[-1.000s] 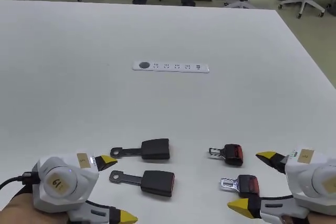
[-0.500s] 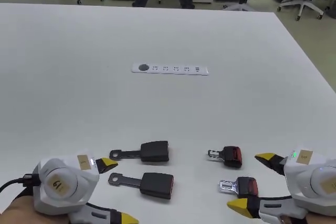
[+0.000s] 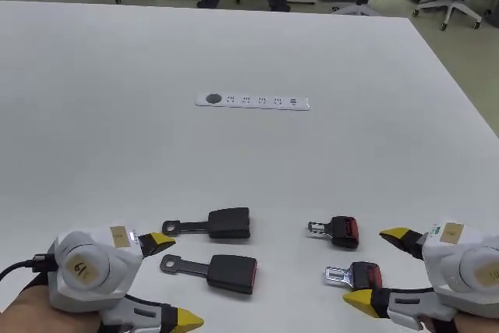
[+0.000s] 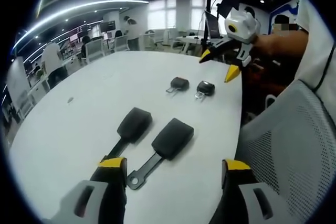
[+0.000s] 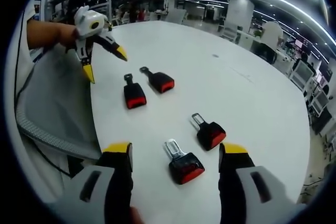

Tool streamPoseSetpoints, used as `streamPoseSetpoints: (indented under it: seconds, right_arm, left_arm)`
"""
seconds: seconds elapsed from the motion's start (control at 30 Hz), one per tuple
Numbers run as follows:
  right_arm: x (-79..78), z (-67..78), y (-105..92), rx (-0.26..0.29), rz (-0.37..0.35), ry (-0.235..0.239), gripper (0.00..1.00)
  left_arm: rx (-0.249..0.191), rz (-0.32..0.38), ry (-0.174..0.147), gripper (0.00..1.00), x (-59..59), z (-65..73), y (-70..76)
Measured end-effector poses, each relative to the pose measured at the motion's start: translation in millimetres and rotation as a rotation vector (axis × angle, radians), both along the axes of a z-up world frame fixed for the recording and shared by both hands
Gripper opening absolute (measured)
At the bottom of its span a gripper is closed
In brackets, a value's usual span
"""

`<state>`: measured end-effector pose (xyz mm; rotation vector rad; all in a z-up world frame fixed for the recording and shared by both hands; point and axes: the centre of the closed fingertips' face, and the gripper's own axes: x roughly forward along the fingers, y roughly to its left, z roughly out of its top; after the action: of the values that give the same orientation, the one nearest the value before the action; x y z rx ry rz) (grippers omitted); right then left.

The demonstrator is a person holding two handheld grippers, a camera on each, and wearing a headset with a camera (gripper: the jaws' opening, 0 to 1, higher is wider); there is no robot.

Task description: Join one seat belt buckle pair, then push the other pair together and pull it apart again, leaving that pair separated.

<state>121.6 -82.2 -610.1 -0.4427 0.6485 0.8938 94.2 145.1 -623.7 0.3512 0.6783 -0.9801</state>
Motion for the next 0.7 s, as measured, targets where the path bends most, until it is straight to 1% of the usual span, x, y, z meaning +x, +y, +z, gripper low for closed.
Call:
streamPoseSetpoints:
  seconds: [0.03,0.07,0.1,0.13,0.17,0.2,0.23,0.27,0.33,0.37,0.4,0.47,0.5,0.53,0.57,0.6,0.63,0.67,0.7]
  right_arm:
    - [-0.6,-1.5,0.7,-0.006,0.016,-0.002,0.64]
    - [-1.8,-4.5,1.5,-0.018,0.045,0.000,0.62]
    - [-0.4,-8.2,0.2,-0.027,0.049,0.001,0.61]
    - [1.4,-11.7,-0.7,-0.038,0.056,0.000,0.60]
    - [1.8,-9.7,-0.1,-0.041,0.066,0.001,0.59]
    - [2.7,-10.4,0.8,-0.045,0.080,0.003,0.58]
    - [4.3,-14.8,0.6,-0.052,0.086,0.005,0.58]
    - [6.0,-20.0,1.4,-0.060,0.102,0.008,0.57]
    - [5.2,-27.0,3.5,-0.072,0.128,0.029,0.57]
    - [7.4,-37.1,2.1,-0.094,0.148,0.035,0.57]
    - [9.0,-41.0,1.5,-0.109,0.163,0.033,0.57]
    - [8.6,-44.1,2.8,-0.122,0.186,0.051,0.56]
    - [12.9,-48.1,1.0,-0.130,0.193,0.053,0.56]
    - [14.2,-49.7,0.7,-0.133,0.198,0.056,0.56]
    - [13.3,-49.4,1.4,-0.134,0.207,0.064,0.56]
    - [12.3,-50.8,1.6,-0.138,0.222,0.072,0.55]
    - [12.5,-54.1,-0.2,-0.149,0.234,0.081,0.54]
    - [13.2,-55.8,-1.3,-0.156,0.240,0.081,0.54]
    - [12.0,-58.1,-2.4,-0.162,0.252,0.092,0.54]
  left_arm:
    - [-0.006,0.004,0.015,0.75,0.0,-1.3,-0.2]
    - [-0.038,0.011,0.030,0.74,1.1,-5.5,-0.6]
    - [-0.048,0.008,0.031,0.71,2.3,-6.3,-0.8]
    - [-0.049,0.004,0.035,0.69,8.4,-13.1,5.6]
    - [-0.043,-0.002,0.036,0.67,10.6,-16.7,6.9]
    - [-0.029,-0.014,0.038,0.68,10.2,-16.6,2.9]
    - [-0.023,-0.024,0.038,0.67,10.6,-18.1,1.7]
    - [-0.020,-0.045,0.041,0.67,9.3,-18.6,-2.8]
    - [-0.012,-0.069,0.052,0.67,9.4,-23.2,-5.2]
    - [-0.004,-0.090,0.059,0.67,9.1,-27.2,-6.8]
    - [0.003,-0.099,0.065,0.67,10.4,-31.9,-6.3]
    - [0.014,-0.111,0.076,0.67,12.7,-39.1,-6.3]
    - [0.021,-0.120,0.080,0.66,12.9,-41.8,-6.7]
    - [0.038,-0.143,0.080,0.66,9.2,-40.2,-11.8]
    - [0.063,-0.166,0.080,0.65,7.7,-43.0,-11.4]
    - [0.092,-0.189,0.083,0.64,8.9,-51.5,-7.3]
    - [0.100,-0.195,0.084,0.64,8.8,-53.1,-6.7]
    - [0.118,-0.214,0.079,0.64,4.4,-48.9,-12.8]
    - [0.130,-0.225,0.076,0.63,3.9,-48.7,-14.7]
